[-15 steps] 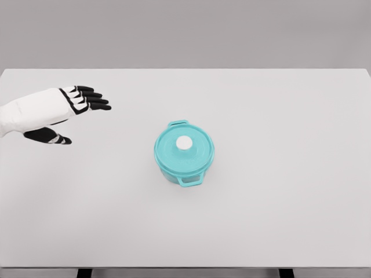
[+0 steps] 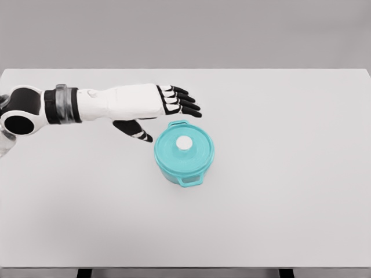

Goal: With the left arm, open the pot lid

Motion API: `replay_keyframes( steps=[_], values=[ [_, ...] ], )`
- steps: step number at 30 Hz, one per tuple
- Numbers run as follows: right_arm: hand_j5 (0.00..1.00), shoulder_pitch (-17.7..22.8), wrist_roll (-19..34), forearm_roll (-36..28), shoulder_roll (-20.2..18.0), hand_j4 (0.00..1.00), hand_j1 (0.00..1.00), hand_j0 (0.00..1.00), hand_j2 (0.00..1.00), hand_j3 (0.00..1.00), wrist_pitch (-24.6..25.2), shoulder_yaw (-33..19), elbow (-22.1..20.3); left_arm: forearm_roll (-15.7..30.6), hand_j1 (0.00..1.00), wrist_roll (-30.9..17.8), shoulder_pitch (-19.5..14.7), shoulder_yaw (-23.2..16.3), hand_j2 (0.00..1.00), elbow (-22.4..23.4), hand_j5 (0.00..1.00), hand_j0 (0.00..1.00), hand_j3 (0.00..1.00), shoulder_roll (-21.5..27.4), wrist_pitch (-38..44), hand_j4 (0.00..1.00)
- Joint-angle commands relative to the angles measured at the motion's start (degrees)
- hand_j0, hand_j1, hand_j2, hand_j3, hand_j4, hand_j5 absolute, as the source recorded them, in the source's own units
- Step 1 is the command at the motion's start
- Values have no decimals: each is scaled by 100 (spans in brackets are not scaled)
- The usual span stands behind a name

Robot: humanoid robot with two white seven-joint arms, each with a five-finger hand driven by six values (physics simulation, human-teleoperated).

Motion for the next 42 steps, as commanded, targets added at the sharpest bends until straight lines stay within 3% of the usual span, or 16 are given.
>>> replay_keyframes(
  steps=[1,4,6,8,11,17,23,26,28,32,34,35,36,39,42],
  values=[
    [100,0,2,2,-1,100,100,100,100,100,-2,-2,0,721,100,-789,0,-126,100,186,100,100,100,-168,7,100],
    [100,0,2,2,-1,100,100,100,100,100,-2,-2,0,291,100,-885,-263,-144,100,502,100,100,100,-493,7,100],
    [100,0,2,2,-1,100,100,100,100,100,-2,-2,0,176,100,-1167,-571,-425,100,722,100,100,100,-766,7,100],
    [100,0,2,2,-1,100,100,100,100,100,-2,6,0,1,100,-1456,-571,-442,100,959,100,100,100,-1126,7,100],
    [100,0,2,2,-1,100,100,100,100,100,-2,-2,0,1,100,-1465,-606,-592,100,1179,100,100,100,-1381,7,100],
    [100,0,2,2,-1,100,100,100,100,100,-2,-2,0,18,100,-1448,-677,-601,100,1179,100,100,100,-1372,7,100],
    [100,0,2,2,-1,100,100,100,100,100,-2,-2,0,-61,100,-1439,-677,-636,100,1680,100,100,100,-1478,7,100],
    [100,0,2,2,-1,100,100,100,100,100,-2,-2,8,-272,99,-1448,-650,-627,99,1680,99,99,99,-1478,7,99],
    [100,0,2,2,-1,100,100,100,100,100,-2,-2,0,-281,81,-1457,-642,-636,81,1680,81,81,81,-1469,7,81],
    [100,0,2,2,-1,100,100,100,100,100,-2,6,0,-254,71,-1465,-633,-671,71,1671,71,71,71,-1469,7,71],
    [100,0,2,2,-1,100,100,100,100,100,-2,-2,0,-193,52,-1465,-633,-680,52,1636,52,52,52,-1443,7,52],
    [100,0,19,2,-1,100,100,100,100,100,-2,-2,0,-123,33,-1465,-624,-750,33,1636,33,33,33,-1434,7,33],
    [100,0,2,2,-1,100,100,100,100,100,-2,-2,0,36,21,-1465,-650,-882,21,1627,21,21,21,-1425,7,21],
    [100,0,2,2,-1,100,100,100,100,100,-2,-2,0,264,17,-1457,-685,-864,17,1460,17,17,17,-1136,7,17],
    [100,0,2,2,-1,100,100,100,100,100,-2,6,0,844,19,-1413,-1046,-785,19,1205,19,19,19,-195,7,19]
  ],
)
